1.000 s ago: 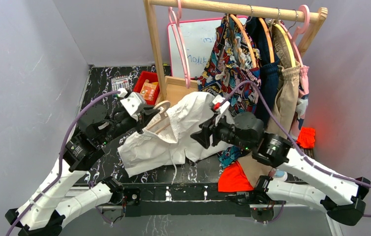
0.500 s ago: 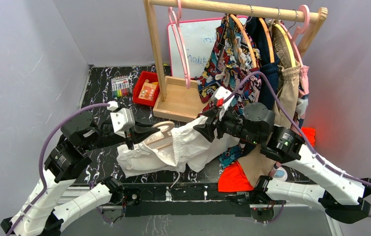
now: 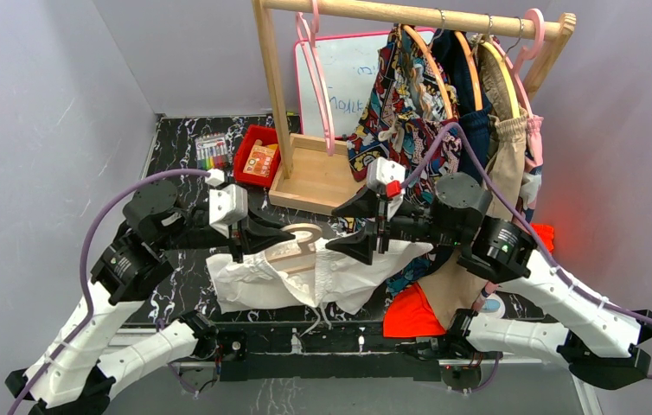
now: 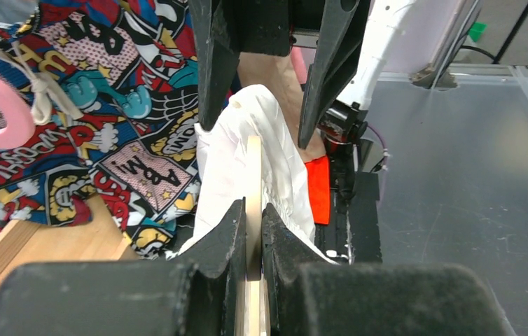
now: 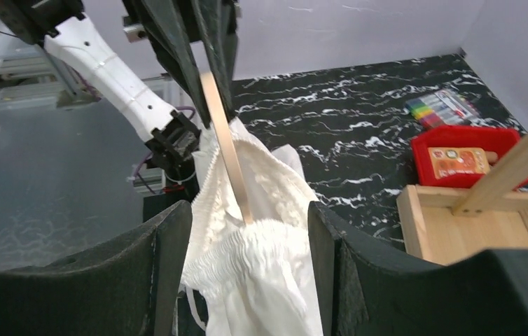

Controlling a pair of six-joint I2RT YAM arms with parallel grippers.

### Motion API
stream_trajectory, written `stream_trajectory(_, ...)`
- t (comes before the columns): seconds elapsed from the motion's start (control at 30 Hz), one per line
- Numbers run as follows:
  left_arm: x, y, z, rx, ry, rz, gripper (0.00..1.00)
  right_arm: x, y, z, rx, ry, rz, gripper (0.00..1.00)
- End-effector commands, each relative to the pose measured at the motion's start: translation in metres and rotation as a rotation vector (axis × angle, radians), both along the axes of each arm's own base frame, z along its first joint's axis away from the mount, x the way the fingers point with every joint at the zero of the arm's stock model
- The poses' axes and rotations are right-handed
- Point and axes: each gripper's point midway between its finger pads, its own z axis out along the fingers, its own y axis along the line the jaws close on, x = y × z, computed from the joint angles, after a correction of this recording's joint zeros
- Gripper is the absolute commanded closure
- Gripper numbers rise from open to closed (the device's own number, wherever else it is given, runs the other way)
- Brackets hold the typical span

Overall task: Place the shorts on the hanger
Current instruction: Adjust the shorts on the hanger, then place the hanger at the clothesline.

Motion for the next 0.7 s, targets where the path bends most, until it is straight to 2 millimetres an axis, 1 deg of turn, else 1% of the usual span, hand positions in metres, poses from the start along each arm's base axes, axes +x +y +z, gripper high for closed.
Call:
stream_trajectory(0.0, -0.015, -0.008, 0.037, -0.092, -0.058, -0.113, 1.00, -0.016, 0.010, 0.035, 0.098, -0.030, 0.112, 0.32)
stream_trajectory(0.07, -0.014, -0.011, 0.039, -0.095, -0.058, -0.127, 1.00, -0.018, 0.014, 0.036, 0.095, -0.024, 0.139, 0.34)
stream_trajectory(0.17, -0.012, -0.014, 0.042, -0.096, -0.062, -0.143, 1.00, -0.024, 0.019, 0.031, 0.067, -0.003, 0.186, 0.39)
stream_trajectory(0.3, -0.008, -0.019, 0.043, -0.094, -0.066, -0.153, 1.00, -0.021, 0.024, 0.024, 0.031, 0.012, 0.190, 0.49)
stream_trajectory(0.37, -0.007, -0.021, 0.043, -0.092, -0.065, -0.158, 1.00, -0.020, 0.024, 0.021, 0.015, 0.018, 0.189, 0.59)
stream_trajectory(0.5, -0.004, -0.024, 0.042, -0.088, -0.066, -0.162, 1.00, -0.018, 0.025, 0.015, -0.018, 0.022, 0.181, 0.71)
stream_trajectory(0.57, -0.003, -0.025, 0.043, -0.088, -0.067, -0.161, 1.00, -0.017, 0.025, 0.013, -0.030, 0.025, 0.177, 0.87)
stream_trajectory(0.6, -0.002, -0.025, 0.043, -0.088, -0.067, -0.159, 1.00, -0.016, 0.025, 0.012, -0.031, 0.026, 0.171, 0.97)
stream_trajectory(0.63, 0.000, -0.026, 0.043, -0.088, -0.065, -0.152, 1.00, -0.014, 0.026, 0.013, -0.026, 0.025, 0.165, 1.00)
stream_trajectory(0.67, 0.003, -0.026, 0.044, -0.091, -0.064, -0.134, 1.00, -0.012, 0.026, 0.015, -0.016, 0.026, 0.150, 1.00)
